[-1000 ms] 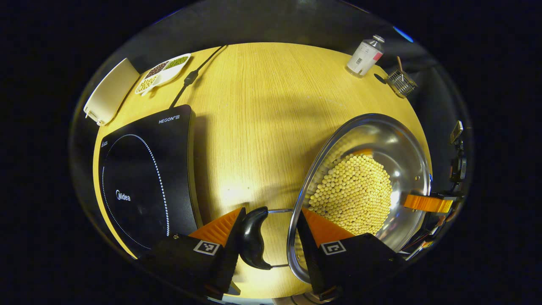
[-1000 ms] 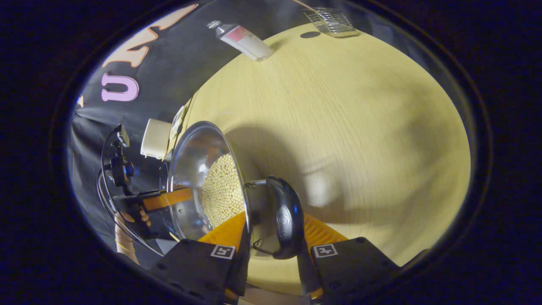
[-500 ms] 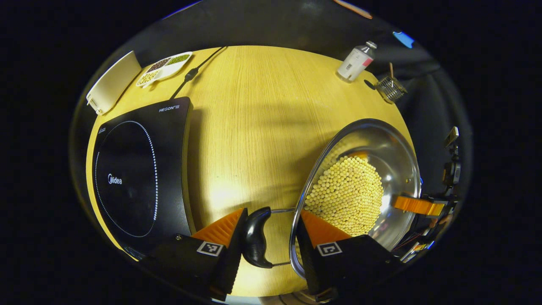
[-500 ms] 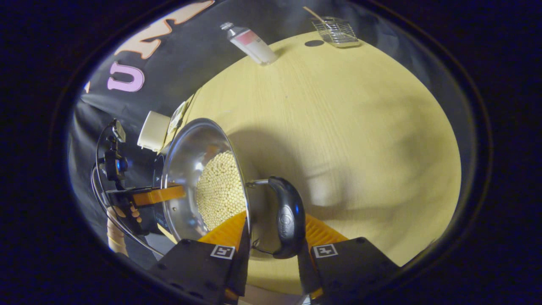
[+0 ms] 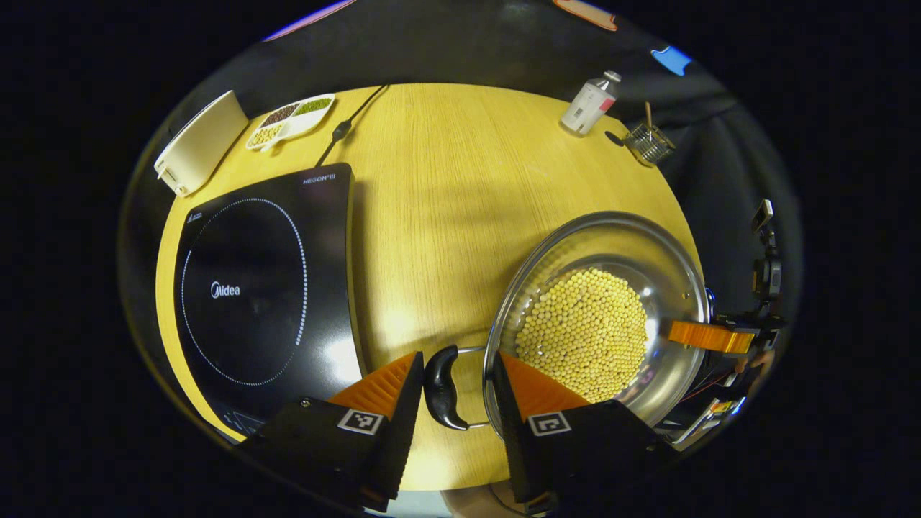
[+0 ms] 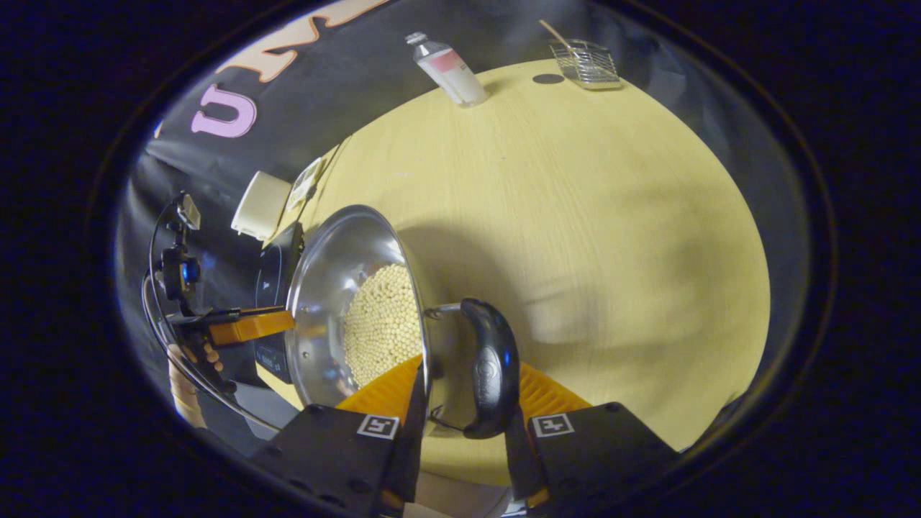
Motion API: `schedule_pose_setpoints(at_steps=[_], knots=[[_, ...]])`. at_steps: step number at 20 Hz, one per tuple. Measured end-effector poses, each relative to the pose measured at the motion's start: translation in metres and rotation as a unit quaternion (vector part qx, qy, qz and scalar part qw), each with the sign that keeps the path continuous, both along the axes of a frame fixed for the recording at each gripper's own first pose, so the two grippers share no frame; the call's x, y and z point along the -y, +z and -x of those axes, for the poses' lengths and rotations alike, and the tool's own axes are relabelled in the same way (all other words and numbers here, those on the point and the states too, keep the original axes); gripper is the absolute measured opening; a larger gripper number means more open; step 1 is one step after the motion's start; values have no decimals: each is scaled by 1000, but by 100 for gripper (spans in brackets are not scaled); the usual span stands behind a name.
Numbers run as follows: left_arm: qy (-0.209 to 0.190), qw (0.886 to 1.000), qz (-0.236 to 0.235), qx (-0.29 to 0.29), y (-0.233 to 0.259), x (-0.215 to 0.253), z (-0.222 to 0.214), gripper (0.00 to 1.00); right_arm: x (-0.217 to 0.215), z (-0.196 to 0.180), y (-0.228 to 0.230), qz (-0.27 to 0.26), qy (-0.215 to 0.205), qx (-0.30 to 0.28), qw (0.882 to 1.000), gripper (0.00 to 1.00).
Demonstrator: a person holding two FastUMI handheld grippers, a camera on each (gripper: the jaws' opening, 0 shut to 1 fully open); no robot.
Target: First push the handle of the pot to place it horizontally, then grasp the pot with both hands and set it on the induction cooktop.
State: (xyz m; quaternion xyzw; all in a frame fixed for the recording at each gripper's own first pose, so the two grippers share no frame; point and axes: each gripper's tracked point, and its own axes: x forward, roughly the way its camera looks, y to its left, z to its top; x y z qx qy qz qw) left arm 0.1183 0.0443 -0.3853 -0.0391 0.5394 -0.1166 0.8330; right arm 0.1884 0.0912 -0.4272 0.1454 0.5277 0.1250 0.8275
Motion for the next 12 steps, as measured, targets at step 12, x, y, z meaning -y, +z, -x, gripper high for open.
schedule_pose_setpoints(at_steps=[12], knots=[[-8,996,72,-48,-28,19,5,61,11,-1,-24,-36,-27,-40,998,48]])
